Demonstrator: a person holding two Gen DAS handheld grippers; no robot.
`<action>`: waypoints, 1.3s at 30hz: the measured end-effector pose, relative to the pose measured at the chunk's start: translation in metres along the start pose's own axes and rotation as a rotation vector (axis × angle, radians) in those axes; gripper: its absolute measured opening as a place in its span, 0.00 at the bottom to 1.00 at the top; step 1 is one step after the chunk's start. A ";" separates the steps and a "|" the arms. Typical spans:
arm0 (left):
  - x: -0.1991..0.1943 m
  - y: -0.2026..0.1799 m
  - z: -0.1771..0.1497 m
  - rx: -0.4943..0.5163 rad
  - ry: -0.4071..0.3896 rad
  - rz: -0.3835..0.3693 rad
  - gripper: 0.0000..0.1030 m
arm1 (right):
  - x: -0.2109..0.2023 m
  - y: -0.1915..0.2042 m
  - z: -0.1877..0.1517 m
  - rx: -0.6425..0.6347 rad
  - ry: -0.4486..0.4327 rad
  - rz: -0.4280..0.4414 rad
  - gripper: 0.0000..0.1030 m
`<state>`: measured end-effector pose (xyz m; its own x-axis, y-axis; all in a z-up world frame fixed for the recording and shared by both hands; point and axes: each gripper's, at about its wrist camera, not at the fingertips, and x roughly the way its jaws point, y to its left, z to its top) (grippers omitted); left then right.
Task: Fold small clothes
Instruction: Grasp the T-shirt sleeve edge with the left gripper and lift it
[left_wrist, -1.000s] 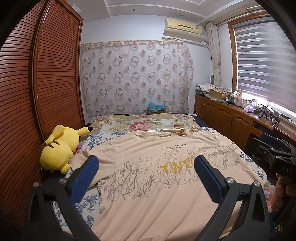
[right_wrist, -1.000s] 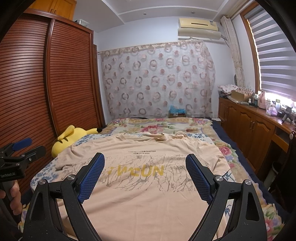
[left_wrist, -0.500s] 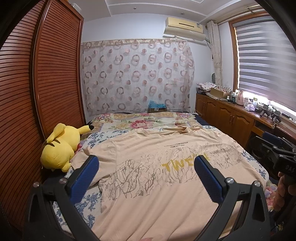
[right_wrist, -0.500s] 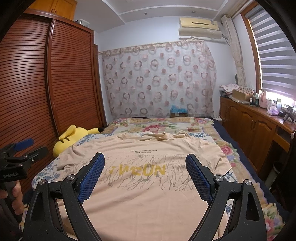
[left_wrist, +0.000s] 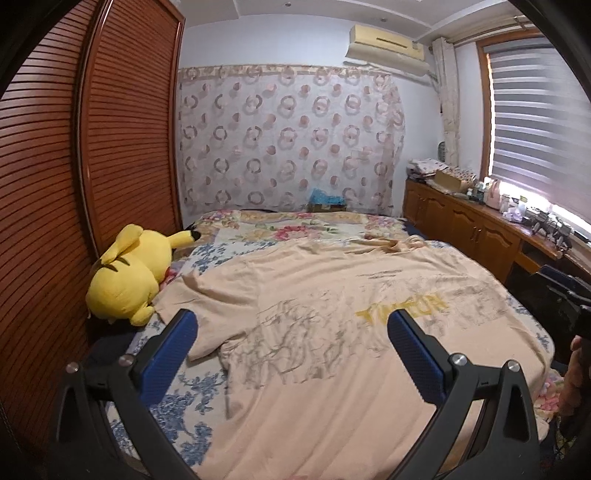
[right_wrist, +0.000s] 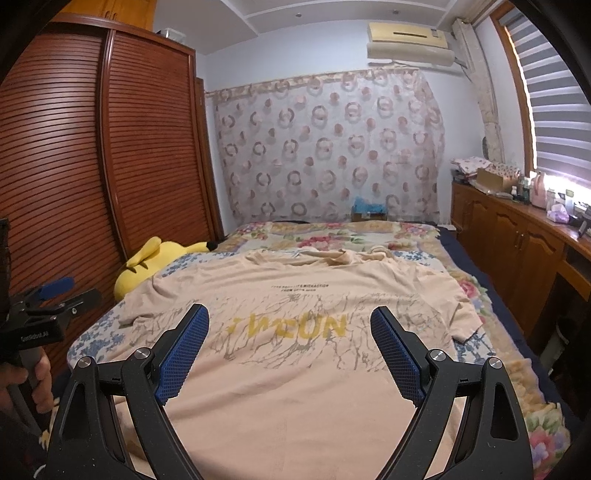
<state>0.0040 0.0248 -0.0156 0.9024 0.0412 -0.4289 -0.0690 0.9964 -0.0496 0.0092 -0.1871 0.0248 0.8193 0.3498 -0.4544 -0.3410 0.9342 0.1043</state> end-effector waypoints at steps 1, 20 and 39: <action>0.003 0.003 -0.002 0.003 0.007 0.012 1.00 | 0.003 0.002 0.000 -0.007 0.003 0.004 0.89; 0.068 0.096 -0.024 0.031 0.189 0.089 1.00 | 0.106 0.051 -0.009 -0.168 0.108 0.146 0.88; 0.178 0.193 0.001 -0.108 0.404 0.033 0.94 | 0.156 0.065 -0.031 -0.146 0.299 0.232 0.88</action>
<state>0.1513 0.2248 -0.1006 0.6607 0.0189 -0.7504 -0.1591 0.9805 -0.1153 0.1000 -0.0738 -0.0667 0.5497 0.4947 -0.6732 -0.5809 0.8054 0.1175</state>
